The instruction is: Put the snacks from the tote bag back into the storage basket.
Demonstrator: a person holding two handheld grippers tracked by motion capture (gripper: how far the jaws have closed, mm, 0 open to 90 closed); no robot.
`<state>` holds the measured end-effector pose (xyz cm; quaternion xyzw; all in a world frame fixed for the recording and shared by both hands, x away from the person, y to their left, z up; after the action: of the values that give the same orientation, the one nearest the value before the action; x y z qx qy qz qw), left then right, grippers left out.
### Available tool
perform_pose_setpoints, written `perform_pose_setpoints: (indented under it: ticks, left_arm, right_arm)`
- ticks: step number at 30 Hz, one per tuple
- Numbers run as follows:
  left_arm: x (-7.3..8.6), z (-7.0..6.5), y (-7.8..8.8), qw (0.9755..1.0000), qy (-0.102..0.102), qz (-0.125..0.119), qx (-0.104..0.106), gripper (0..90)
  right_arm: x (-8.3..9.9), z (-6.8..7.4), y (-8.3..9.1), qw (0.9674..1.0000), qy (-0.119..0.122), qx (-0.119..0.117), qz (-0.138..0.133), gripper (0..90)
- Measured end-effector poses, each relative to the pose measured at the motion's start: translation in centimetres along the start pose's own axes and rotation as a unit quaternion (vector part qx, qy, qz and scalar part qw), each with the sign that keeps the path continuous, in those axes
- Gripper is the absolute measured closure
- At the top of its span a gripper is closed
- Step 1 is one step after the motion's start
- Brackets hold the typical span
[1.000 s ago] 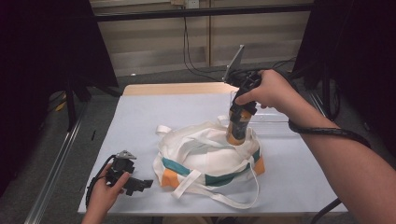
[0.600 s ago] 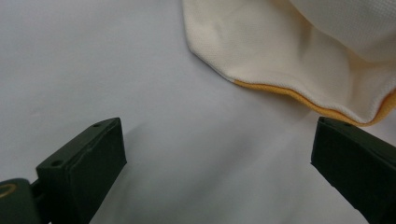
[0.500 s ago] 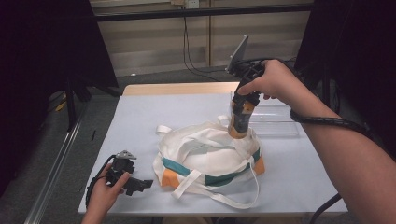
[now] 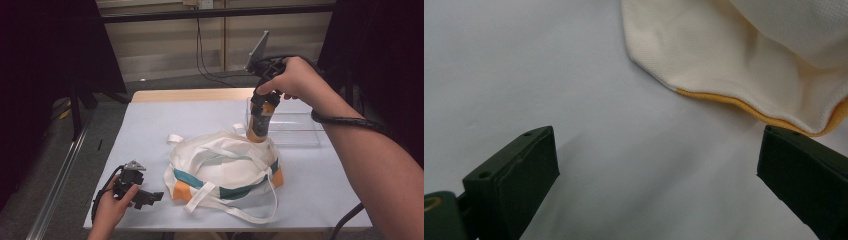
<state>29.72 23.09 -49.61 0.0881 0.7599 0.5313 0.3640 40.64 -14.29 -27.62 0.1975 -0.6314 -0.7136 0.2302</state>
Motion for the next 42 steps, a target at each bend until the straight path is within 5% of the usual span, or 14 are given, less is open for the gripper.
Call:
perform_pose_setpoints:
  ticks: [42]
  left_arm:
    - [0.1, -0.5, -0.3, 1.0, -0.008, 0.0, 0.006, 2.8]
  right_arm:
    - [-1.9, -4.5, -0.5, 0.9982, -0.059, 0.013, 0.001, 29.8]
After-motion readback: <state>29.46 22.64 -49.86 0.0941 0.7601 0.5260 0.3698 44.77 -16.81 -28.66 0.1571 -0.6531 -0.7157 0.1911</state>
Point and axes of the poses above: each handheld gripper's, and its own axes: y roughly backward along the jaws, x roughly out of its underside, z roughly to its left, the point moved 5 cm from there along -y, roughly forward along the jaws, and after that the axes turned 4 degrees about z, right-handed, at the moved point
